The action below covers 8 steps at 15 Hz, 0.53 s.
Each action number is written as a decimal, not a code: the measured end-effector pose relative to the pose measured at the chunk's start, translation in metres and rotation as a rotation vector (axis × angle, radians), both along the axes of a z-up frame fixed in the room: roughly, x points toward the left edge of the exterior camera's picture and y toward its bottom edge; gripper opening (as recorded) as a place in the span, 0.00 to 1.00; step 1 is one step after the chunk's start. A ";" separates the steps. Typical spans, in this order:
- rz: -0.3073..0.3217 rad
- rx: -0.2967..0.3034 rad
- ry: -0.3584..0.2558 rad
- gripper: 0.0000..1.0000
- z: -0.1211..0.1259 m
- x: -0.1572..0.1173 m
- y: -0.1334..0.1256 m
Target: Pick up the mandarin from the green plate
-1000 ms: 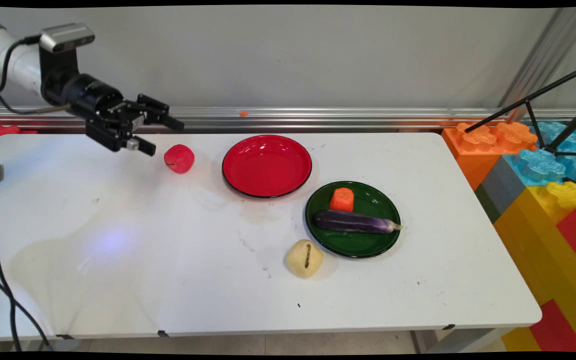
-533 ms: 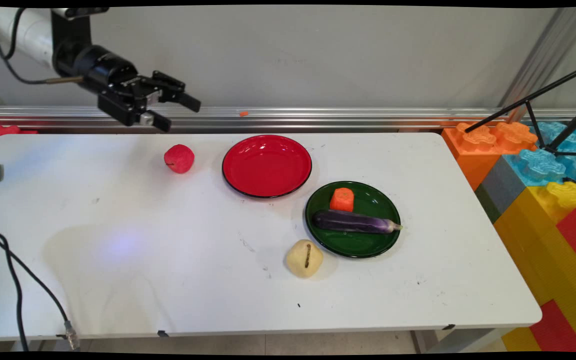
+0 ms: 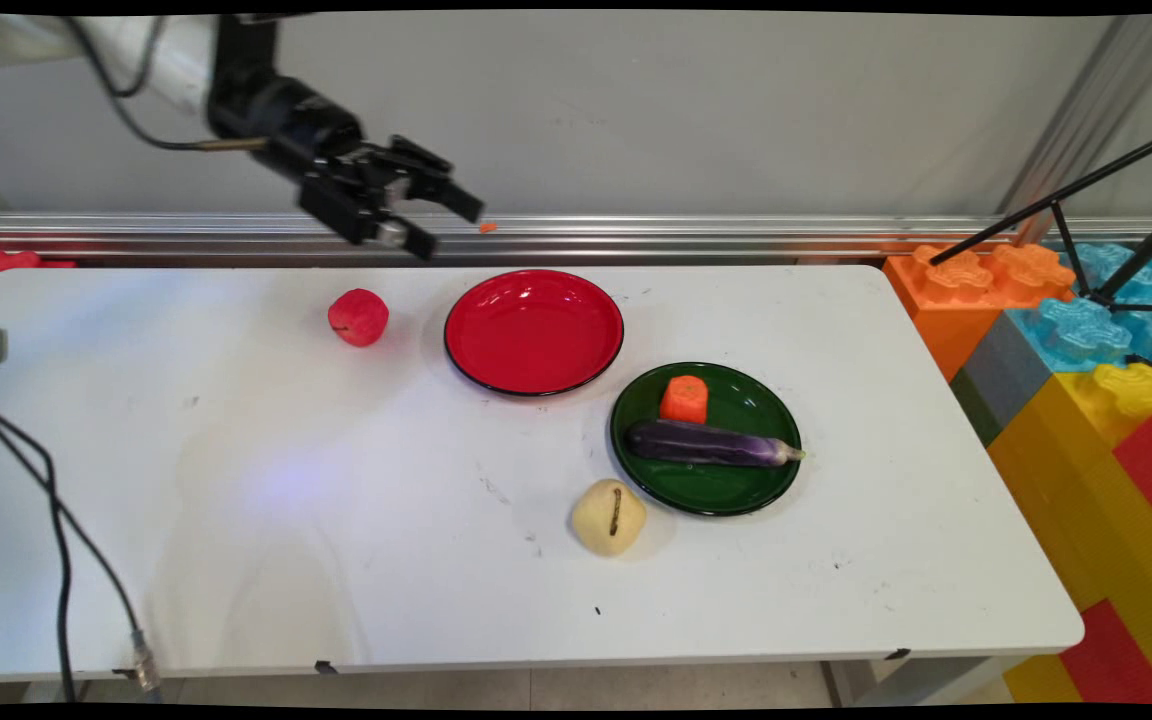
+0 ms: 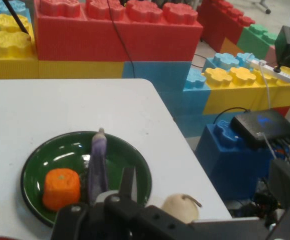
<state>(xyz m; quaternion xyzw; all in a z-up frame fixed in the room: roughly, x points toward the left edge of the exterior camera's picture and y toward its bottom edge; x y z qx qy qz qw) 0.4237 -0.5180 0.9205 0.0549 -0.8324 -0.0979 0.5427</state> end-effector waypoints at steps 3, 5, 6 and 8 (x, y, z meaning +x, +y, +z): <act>-0.001 0.001 -0.017 1.00 -0.004 -0.032 -0.015; -0.002 -0.001 -0.033 1.00 -0.013 -0.059 -0.029; -0.002 -0.002 -0.042 1.00 -0.020 -0.072 -0.036; -0.002 -0.003 -0.060 1.00 -0.036 -0.093 -0.048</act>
